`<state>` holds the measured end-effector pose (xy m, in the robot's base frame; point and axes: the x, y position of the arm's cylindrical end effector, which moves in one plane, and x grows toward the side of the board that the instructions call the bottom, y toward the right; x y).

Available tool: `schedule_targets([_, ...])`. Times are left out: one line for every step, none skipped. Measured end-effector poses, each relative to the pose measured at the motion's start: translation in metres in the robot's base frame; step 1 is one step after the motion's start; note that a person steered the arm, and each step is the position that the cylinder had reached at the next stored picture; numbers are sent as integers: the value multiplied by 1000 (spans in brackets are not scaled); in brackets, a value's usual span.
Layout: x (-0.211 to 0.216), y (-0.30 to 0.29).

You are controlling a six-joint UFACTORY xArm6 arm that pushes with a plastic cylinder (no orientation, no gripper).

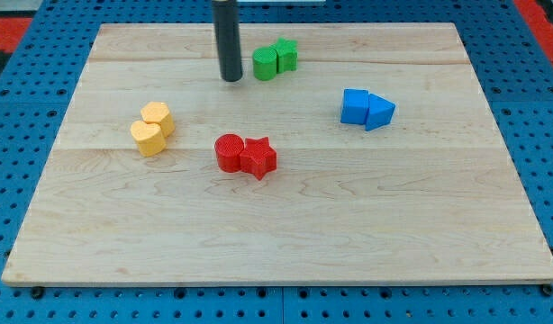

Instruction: Slightly move yellow blocks towards upwards

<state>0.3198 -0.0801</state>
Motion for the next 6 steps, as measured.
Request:
schedule_targets([33,-45])
schedule_targets([54,-111])
schedule_targets([79,-156])
schedule_targets([114,-167])
schedule_targets([164,-154])
schedule_targets([166,-104])
